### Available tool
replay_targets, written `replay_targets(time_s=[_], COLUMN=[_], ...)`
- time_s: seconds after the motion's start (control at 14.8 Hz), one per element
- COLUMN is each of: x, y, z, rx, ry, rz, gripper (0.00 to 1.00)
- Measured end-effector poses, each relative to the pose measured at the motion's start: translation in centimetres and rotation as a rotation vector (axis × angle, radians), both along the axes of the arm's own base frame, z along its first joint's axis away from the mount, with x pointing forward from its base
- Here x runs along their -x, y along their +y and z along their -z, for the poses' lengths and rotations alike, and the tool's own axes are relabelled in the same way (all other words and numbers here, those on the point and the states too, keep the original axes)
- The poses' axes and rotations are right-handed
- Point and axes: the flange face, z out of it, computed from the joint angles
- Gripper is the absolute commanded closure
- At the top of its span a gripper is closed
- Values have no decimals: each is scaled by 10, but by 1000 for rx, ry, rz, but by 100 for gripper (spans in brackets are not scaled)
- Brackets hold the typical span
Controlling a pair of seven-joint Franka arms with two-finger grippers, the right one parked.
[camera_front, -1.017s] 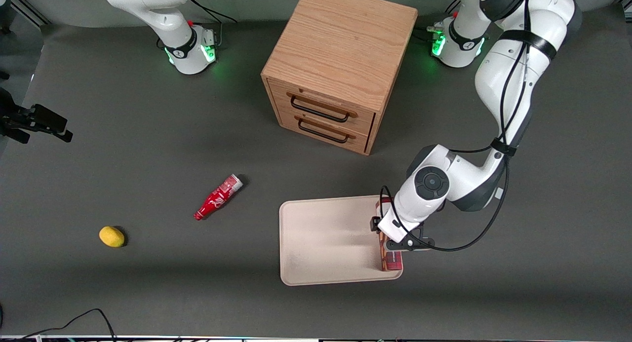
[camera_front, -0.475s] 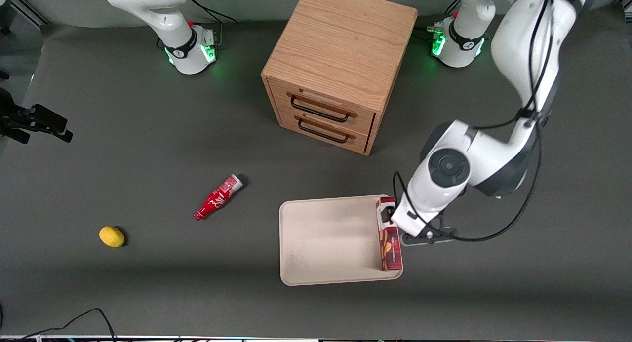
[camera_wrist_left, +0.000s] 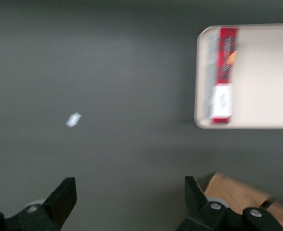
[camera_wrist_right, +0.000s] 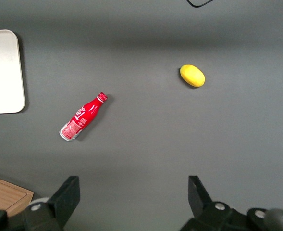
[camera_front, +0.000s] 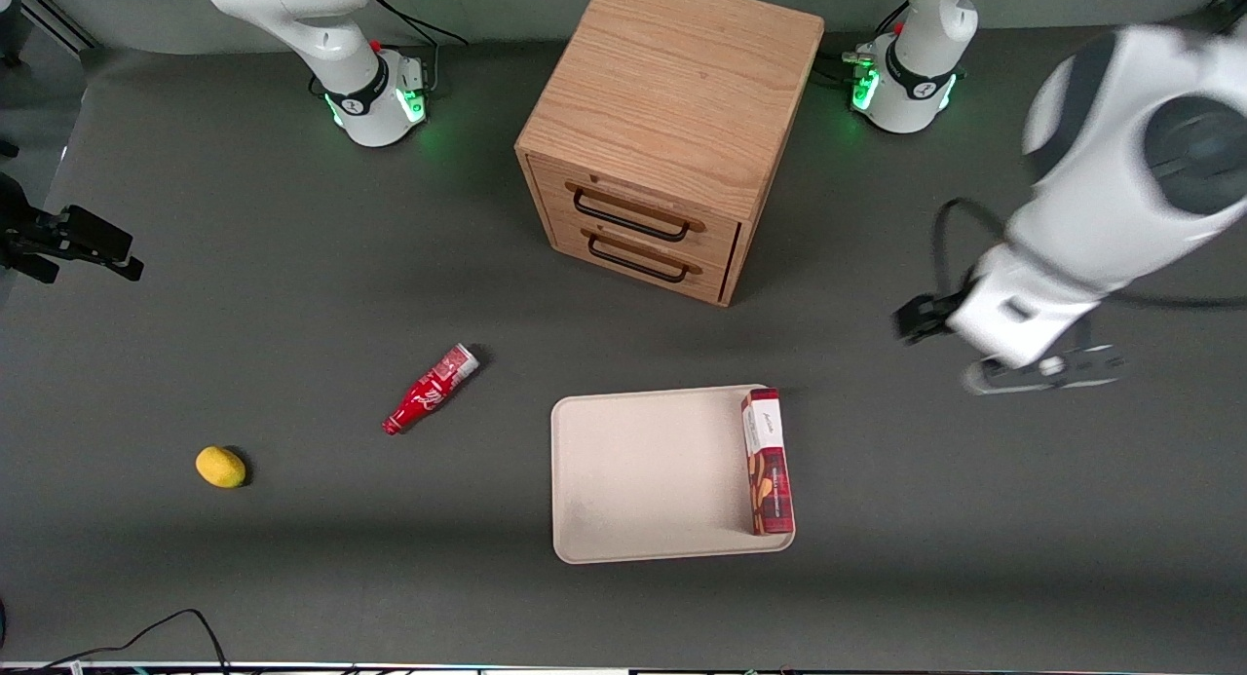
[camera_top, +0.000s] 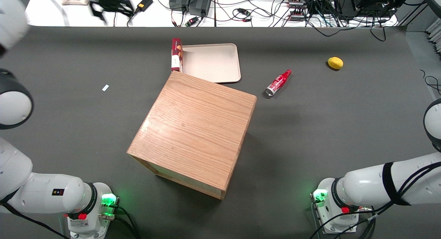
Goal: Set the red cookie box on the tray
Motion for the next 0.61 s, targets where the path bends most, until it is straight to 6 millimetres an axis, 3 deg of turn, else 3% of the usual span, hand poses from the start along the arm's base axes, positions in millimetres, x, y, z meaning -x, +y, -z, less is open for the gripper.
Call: replay_targets(time_s=[0.14, 0.34, 0.47, 0.61], x=[15, 30, 43, 60], y=[48, 106, 134, 146], z=[-22, -20, -10, -1], rx=[-12, 9, 24, 30], ry=[40, 80, 83, 61], rz=[45, 109, 120, 118], gripper=[0, 0, 0, 0])
